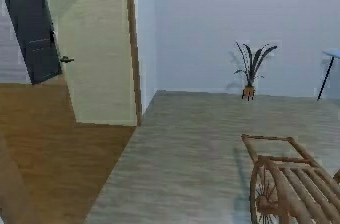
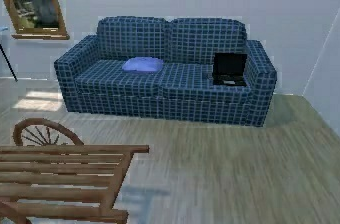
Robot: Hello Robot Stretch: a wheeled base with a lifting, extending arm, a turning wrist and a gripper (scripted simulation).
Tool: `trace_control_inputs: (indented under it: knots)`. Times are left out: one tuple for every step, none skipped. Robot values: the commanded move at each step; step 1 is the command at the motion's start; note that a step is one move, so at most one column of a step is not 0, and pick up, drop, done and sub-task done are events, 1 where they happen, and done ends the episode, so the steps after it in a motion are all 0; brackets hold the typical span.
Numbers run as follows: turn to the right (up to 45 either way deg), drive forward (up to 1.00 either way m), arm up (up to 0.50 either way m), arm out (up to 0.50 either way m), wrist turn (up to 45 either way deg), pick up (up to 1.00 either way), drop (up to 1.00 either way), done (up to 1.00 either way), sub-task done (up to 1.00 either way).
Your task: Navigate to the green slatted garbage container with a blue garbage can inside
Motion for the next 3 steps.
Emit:
trace_control_inputs:
  knots:
    - [-3.0,0.00,0.00,0.00,0.0,0.00,0.00,0.00,0.00]
    - [0.0,0.80,0.00,0.00,0.0,0.00,0.00,0.00,0.00]
    - [-6.0,0.00,0.00,0.00,0.0,0.00,0.00,0.00,0.00]
